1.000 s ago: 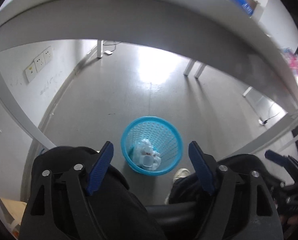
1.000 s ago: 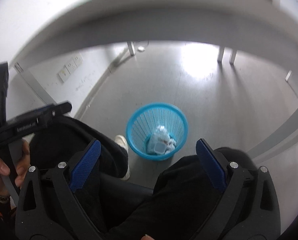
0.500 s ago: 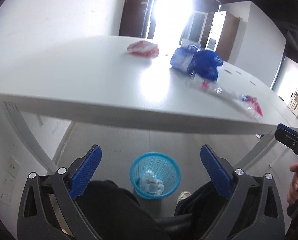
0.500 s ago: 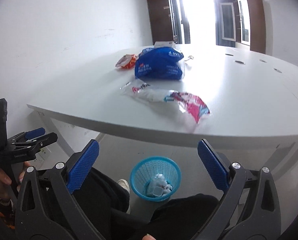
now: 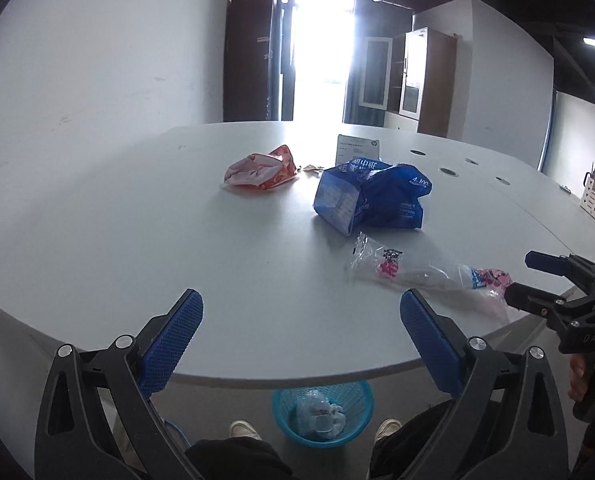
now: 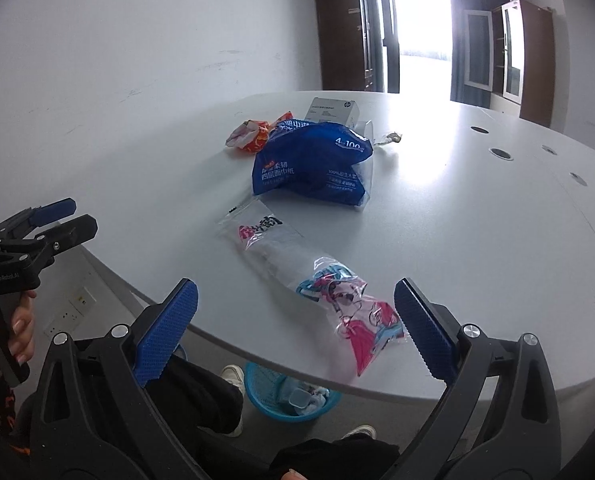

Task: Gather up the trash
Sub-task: 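Raise both tools and move toward the pink-printed plastic packet, then grasp the blue tissue packet with the left tool while the right tool grasps the pink-printed packet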

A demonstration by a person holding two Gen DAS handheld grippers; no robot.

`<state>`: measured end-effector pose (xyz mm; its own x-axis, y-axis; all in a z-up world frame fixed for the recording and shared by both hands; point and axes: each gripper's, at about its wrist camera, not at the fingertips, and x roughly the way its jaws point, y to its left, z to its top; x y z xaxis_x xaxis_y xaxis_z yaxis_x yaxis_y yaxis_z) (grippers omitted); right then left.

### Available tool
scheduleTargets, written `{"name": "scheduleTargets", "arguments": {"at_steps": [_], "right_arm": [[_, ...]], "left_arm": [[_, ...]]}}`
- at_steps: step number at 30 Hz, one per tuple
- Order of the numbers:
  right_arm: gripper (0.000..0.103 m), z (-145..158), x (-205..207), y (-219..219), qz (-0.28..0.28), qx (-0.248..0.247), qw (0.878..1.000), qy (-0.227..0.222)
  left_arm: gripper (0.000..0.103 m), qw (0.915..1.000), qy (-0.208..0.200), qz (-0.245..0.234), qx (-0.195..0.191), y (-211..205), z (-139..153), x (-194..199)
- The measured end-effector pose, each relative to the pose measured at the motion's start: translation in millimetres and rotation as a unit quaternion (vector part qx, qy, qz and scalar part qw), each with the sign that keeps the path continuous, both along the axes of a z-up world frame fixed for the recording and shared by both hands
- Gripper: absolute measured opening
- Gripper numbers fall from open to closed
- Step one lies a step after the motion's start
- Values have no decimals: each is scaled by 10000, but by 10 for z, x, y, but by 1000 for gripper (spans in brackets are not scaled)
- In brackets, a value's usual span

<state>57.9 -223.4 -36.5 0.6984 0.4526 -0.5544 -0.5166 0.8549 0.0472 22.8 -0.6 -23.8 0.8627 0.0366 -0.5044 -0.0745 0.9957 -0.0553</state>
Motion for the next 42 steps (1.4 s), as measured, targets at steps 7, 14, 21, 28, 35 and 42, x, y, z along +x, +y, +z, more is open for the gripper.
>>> {"name": "scheduleTargets", "arguments": {"at_steps": [7,14,21,28,35,42], "right_arm": [[93,-62,347,109,334,-350,9988,106],[85,-229,472,42,470,-257,9975,454],[65,-324,567,-102,359,-80,9971,661],[38,-399,534,-74,462,-259,9964,664],[23,-378,426,-23,593,-241,9964,562],[20,-269,350,-54,441,-101,9982,388]], "left_arm": [[97,9995,257,-204,24,-223,62,600],[97,9970,729,-266,69,-352,-38,1299],[93,9913,1195,-247,498,-507,-201,1891],[20,9886,1490,-199,127,-384,-350,2132],[5,9957,878,212,-215,-211,-178,1646],[5,9964,275,638,-479,57,75,949]]}}
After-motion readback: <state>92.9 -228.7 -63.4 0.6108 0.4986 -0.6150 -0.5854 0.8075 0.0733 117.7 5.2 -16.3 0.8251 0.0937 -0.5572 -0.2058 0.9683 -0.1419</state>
